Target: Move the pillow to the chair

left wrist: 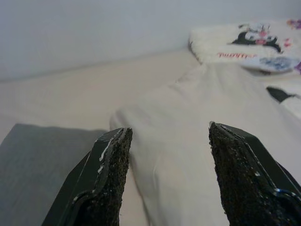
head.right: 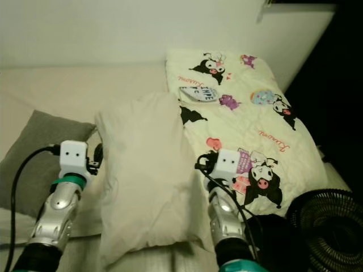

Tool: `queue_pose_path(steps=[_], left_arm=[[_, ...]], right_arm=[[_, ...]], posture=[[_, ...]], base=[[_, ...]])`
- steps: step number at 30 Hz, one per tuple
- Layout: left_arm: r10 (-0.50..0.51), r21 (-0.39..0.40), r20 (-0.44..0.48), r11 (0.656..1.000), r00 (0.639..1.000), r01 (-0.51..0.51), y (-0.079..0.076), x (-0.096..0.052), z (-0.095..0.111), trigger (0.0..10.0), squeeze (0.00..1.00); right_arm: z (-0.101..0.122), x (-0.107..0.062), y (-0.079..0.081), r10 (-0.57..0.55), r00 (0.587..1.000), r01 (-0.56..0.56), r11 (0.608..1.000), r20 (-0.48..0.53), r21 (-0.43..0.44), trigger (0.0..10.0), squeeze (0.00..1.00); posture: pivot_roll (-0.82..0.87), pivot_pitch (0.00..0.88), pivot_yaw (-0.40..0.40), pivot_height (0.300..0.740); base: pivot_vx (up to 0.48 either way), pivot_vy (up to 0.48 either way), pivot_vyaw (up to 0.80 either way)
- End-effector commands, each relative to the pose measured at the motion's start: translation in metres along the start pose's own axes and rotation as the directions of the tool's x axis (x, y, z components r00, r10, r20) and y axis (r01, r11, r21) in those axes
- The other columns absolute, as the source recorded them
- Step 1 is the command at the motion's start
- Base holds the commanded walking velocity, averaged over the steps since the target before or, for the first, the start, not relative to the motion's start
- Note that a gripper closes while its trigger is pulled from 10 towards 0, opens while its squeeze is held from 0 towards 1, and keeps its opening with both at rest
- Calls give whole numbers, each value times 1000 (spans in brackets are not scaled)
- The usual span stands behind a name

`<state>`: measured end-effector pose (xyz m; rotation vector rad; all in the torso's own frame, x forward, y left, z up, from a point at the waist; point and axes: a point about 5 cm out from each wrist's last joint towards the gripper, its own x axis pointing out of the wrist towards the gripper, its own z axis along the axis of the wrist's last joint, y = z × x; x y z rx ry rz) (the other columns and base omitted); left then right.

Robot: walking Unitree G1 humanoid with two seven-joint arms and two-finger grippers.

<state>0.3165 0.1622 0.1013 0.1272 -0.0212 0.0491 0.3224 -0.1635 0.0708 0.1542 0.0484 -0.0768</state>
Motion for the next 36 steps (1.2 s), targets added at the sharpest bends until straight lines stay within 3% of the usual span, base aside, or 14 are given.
queue_pose_path(steps=[1,12,31,36], left_arm=[[13,-2,-28,1000,1000,-13,6,-3,-8,10000,0],[7,6,-25,1000,1000,-7,6,-2,-8,10000,0],[6,40,-5,999,1000,-6,-1,0,-3,10000,0],[18,26,-17,1000,1000,-17,0,1,-4,10000,0]], right_arm=[[-7,-3,4,8,1000,-8,1000,-25,7,10000,0],[-9,-4,5,2,1000,-2,1000,-31,10,10000,0],[-13,-7,-2,-20,999,21,1000,-41,13,10000,0],[-12,-6,-2,-17,999,17,1000,-40,9,10000,0]], posture=[[23,4,45,740],[21,0,51,740],[21,11,65,740],[17,16,65,740]], base=[[319,0,0],[307,0,0],[0,0,0],[0,-443,0]])
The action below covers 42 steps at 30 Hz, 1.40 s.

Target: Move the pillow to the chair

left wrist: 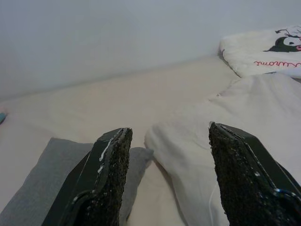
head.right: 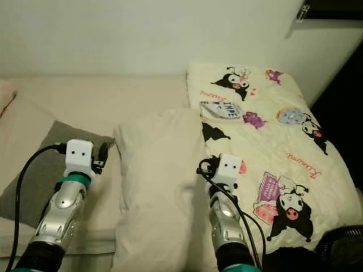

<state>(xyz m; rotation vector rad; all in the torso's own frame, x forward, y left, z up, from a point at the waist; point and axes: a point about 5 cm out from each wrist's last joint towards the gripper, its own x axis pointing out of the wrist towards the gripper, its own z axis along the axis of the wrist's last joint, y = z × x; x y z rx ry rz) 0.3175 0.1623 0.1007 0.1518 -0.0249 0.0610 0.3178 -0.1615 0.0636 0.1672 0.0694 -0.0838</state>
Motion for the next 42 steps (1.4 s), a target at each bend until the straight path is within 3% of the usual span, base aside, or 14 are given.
queue_pose_path(steps=[1,11,22,33,42], left_arm=[[5,1,-20,1000,1000,-5,0,0,-3,10000,0],[48,-73,-60,996,997,-52,2,-1,-9,10000,0],[67,-71,-80,995,995,-73,9,-5,-16,10000,0],[102,-67,-67,992,993,-107,16,-1,-12,10000,0],[97,-78,-82,992,992,-103,16,-3,-16,10000,0]], right_arm=[[-4,-2,-2,-9,1000,9,1000,-19,-3,10000,0],[-3,-1,-4,2,1000,-2,1000,-23,-21,10000,0],[-1,3,-2,28,999,-29,999,-40,-36,10000,0],[7,7,-4,27,999,-28,999,-33,-17,10000,0],[14,10,1,23,1000,-23,1000,-4,0,10000,0]], posture=[[17,16,65,740],[2,19,49,740],[-6,27,31,740],[-42,42,-12,676],[-66,32,25,636]], base=[[0,-480,0],[0,-141,0],[0,0,0],[0,0,0],[0,0,0]])
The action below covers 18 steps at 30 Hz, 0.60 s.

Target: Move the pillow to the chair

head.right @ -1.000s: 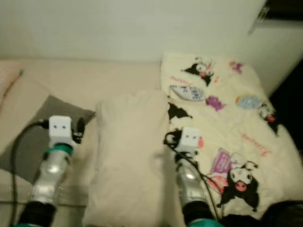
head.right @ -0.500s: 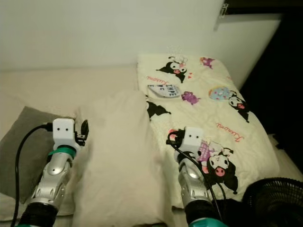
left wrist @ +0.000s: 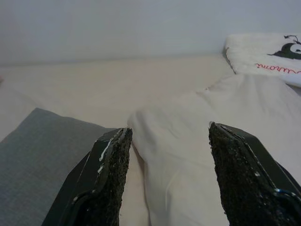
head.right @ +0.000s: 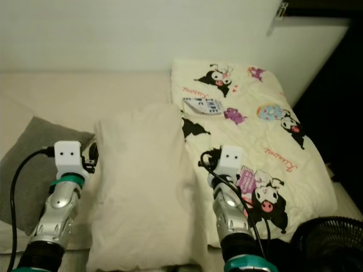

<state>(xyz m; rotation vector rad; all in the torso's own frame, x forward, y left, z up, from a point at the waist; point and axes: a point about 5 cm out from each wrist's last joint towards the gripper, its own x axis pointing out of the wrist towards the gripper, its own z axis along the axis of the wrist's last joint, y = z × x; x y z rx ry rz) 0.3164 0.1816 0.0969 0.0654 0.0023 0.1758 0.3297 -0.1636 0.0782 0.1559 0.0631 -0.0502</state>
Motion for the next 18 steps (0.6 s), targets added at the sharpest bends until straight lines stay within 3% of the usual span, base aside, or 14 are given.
queue_pose_path(steps=[1,9,18], left_arm=[[-11,3,-40,1000,999,11,-2,-3,-9,10000,0],[-20,32,-36,999,999,21,2,-1,-8,10000,0],[-19,29,-45,999,999,20,1,-9,-12,10000,0]], right_arm=[[-2,-1,0,-11,1000,11,1000,-8,12,10000,0],[-4,0,9,16,1000,-16,1000,-11,16,10000,0],[-4,-3,8,1,1000,-1,999,4,42,10000,0]], posture=[[-66,32,25,636],[-26,20,62,596],[-5,46,32,591]], base=[[0,0,0],[0,0,0],[0,0,0]])
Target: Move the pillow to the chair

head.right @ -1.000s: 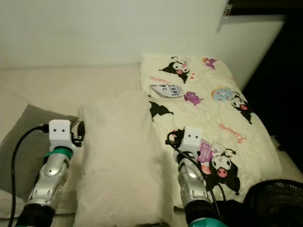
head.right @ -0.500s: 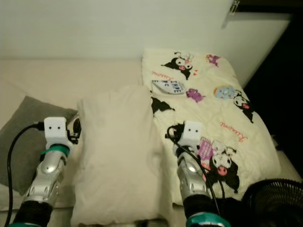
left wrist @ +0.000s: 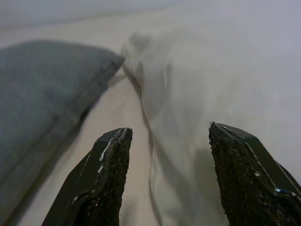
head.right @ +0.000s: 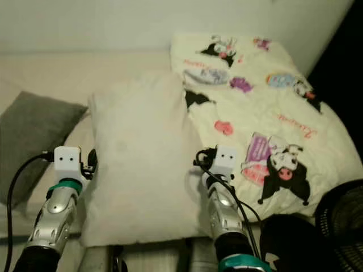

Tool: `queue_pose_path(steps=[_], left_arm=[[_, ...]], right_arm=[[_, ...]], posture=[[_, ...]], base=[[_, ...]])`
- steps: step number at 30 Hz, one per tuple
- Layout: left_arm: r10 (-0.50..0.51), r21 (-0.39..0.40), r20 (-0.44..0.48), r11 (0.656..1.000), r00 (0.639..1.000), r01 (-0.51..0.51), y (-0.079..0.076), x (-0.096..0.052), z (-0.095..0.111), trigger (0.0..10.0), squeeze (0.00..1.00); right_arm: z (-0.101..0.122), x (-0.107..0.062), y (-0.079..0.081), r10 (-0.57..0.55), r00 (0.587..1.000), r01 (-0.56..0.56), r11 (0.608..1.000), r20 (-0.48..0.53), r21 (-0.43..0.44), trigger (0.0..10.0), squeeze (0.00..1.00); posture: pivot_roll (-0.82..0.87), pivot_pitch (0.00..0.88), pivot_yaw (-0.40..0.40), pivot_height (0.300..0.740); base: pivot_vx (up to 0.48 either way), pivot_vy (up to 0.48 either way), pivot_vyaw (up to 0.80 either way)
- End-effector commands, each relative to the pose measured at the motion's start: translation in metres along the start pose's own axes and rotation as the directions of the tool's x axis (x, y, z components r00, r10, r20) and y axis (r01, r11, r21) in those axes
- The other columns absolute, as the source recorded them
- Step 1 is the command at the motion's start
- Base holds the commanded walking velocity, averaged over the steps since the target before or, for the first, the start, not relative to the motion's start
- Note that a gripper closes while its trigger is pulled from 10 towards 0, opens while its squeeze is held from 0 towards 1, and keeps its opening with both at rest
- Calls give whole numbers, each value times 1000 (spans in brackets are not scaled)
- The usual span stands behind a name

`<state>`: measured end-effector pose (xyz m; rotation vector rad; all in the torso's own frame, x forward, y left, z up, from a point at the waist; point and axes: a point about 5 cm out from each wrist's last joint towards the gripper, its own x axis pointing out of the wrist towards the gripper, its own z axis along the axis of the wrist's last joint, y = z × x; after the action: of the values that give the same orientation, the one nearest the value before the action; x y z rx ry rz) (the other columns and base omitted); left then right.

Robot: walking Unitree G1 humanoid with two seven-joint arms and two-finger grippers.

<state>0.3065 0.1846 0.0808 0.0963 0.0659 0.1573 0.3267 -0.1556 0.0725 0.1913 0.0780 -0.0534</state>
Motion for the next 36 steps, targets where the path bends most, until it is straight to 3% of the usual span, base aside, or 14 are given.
queue_pose_path(steps=[1,9,16,19,21,25,32,33,34,36], left_arm=[[3,-9,17,1000,1000,-3,-2,-1,5,10000,0],[51,-26,54,998,997,-49,5,-5,6,10000,0],[191,-44,40,981,981,-189,41,5,4,10000,0],[290,-29,17,957,957,-289,68,11,-4,10000,0],[298,1,10,955,955,-298,76,13,-6,10000,0],[223,14,-88,975,971,-223,81,18,-18,10000,0],[218,76,-119,975,969,-210,87,26,-17,10000,0],[201,59,-106,979,974,-196,84,32,-11,10000,0],[201,59,-106,979,974,-196,84,32,-11,10000,0],[153,43,-97,988,983,-150,75,37,-6,10000,0]], right_arm=[[4,0,2,11,1000,-11,1000,25,7,10000,0],[14,8,9,38,998,-39,999,52,24,10000,0],[32,29,17,77,996,-77,997,40,-1,10000,0],[41,39,19,68,997,-68,998,29,-1,10000,0],[46,43,21,70,997,-70,998,27,1,10000,0],[48,47,25,81,997,-81,996,6,-27,10000,0],[30,43,36,98,993,-102,993,-68,-60,10000,0],[15,37,51,151,981,-163,981,-119,-104,10000,0],[15,37,51,151,981,-163,981,-119,-104,10000,0],[1,30,67,200,966,-216,972,-163,-90,10000,0]], posture=[[-5,46,32,591],[-4,50,5,591],[-12,112,-30,591],[-25,172,-49,591],[-26,179,-50,591],[-25,234,-50,591],[-35,271,-30,591],[-35,276,-27,591],[-35,276,-27,591],[-32,281,-25,591]], base=[[0,0,0],[0,0,0],[0,0,0],[0,0,0],[0,0,0],[0,0,0],[0,0,0],[0,0,0],[0,0,0],[0,0,0]])
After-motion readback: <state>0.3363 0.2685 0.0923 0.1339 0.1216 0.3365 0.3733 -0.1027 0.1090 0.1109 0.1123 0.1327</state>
